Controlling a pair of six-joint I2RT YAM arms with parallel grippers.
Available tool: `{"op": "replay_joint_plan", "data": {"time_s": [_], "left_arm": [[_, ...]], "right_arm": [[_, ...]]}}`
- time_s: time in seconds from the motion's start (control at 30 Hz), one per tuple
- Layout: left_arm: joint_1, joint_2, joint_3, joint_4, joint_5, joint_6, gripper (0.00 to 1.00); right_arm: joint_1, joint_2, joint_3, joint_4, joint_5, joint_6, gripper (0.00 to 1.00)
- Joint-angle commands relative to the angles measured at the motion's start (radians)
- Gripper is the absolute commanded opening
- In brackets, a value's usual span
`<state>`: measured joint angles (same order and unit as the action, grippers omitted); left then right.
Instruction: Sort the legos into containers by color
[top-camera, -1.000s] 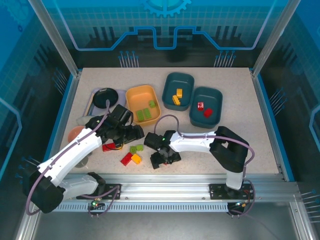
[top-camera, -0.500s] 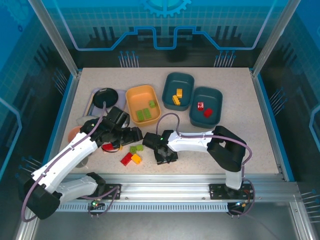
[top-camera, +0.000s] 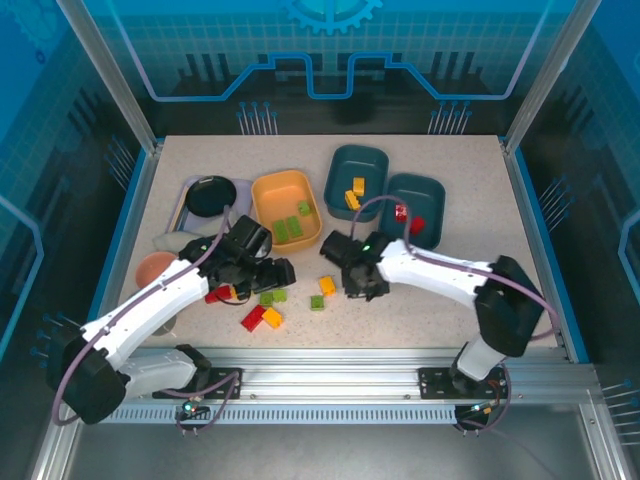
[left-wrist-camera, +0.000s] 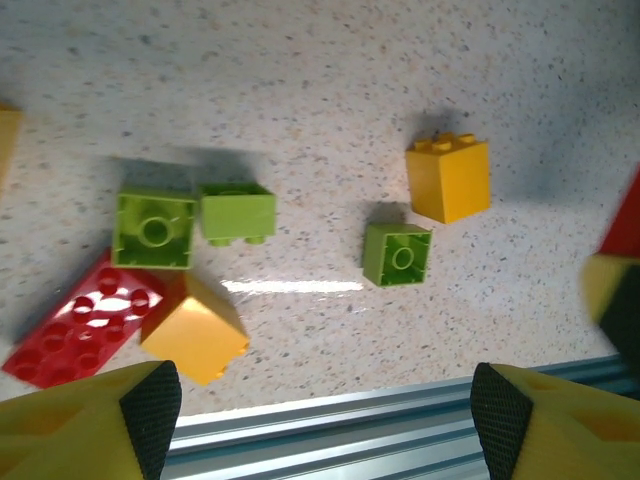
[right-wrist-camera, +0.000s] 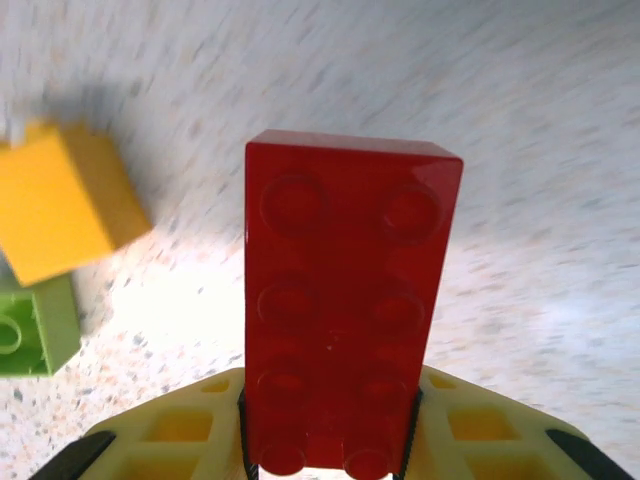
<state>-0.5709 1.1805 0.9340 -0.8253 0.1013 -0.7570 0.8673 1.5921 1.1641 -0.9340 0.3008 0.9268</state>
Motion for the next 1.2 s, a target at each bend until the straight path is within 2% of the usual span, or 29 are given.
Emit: {"op": "replay_joint_plan", "data": {"time_s": [0.0, 0.1, 0.2, 0.3, 0.47, 0.6, 0.77, 0.83, 1.0, 1.07, 1.17], "left_arm": [[-0.033, 0.061, 0.092, 0.089, 0.034, 0.000, 0.79], [-0.048, 0.130, 0.168, 0.133, 0.033, -0.009, 0.79], [-0.059, 0.211, 0.252, 0.178, 0.036, -0.016, 0.79], [-0.069, 0.301, 0.346, 0.220, 0.048, -0.018, 0.79], [-0.090, 0.458, 0.558, 0.228, 0.061, 0.010, 0.79], [-0.092, 0.544, 0.667, 0.222, 0.069, 0.015, 0.79], [-0.093, 0.605, 0.722, 0.201, 0.073, 0.018, 0.79], [-0.092, 0.616, 0.723, 0.193, 0.074, 0.018, 0.79], [-0.091, 0.619, 0.698, 0.149, 0.065, 0.021, 0.79], [-0.091, 0.610, 0.677, 0.130, 0.057, 0.015, 0.78], [-0.092, 0.590, 0.633, 0.093, 0.043, -0.004, 0.78]], "right_arm": [[-0.161, -0.092, 0.046, -0.077, 0.043, -0.136, 0.28], [-0.339, -0.075, 0.109, -0.048, -0.003, -0.266, 0.28], [-0.488, 0.047, 0.230, -0.036, -0.075, -0.369, 0.28], [-0.594, 0.196, 0.377, -0.057, -0.117, -0.424, 0.28], [-0.703, 0.394, 0.577, -0.086, -0.139, -0.450, 0.28], [-0.752, 0.528, 0.696, -0.107, -0.169, -0.441, 0.29], [-0.774, 0.665, 0.825, -0.154, -0.202, -0.428, 0.30], [-0.774, 0.689, 0.851, -0.161, -0.209, -0.421, 0.34], [-0.762, 0.678, 0.868, -0.161, -0.202, -0.413, 0.56], [-0.754, 0.651, 0.868, -0.160, -0.194, -0.410, 0.61], [-0.739, 0.586, 0.865, -0.159, -0.184, -0.407, 0.63]]}}
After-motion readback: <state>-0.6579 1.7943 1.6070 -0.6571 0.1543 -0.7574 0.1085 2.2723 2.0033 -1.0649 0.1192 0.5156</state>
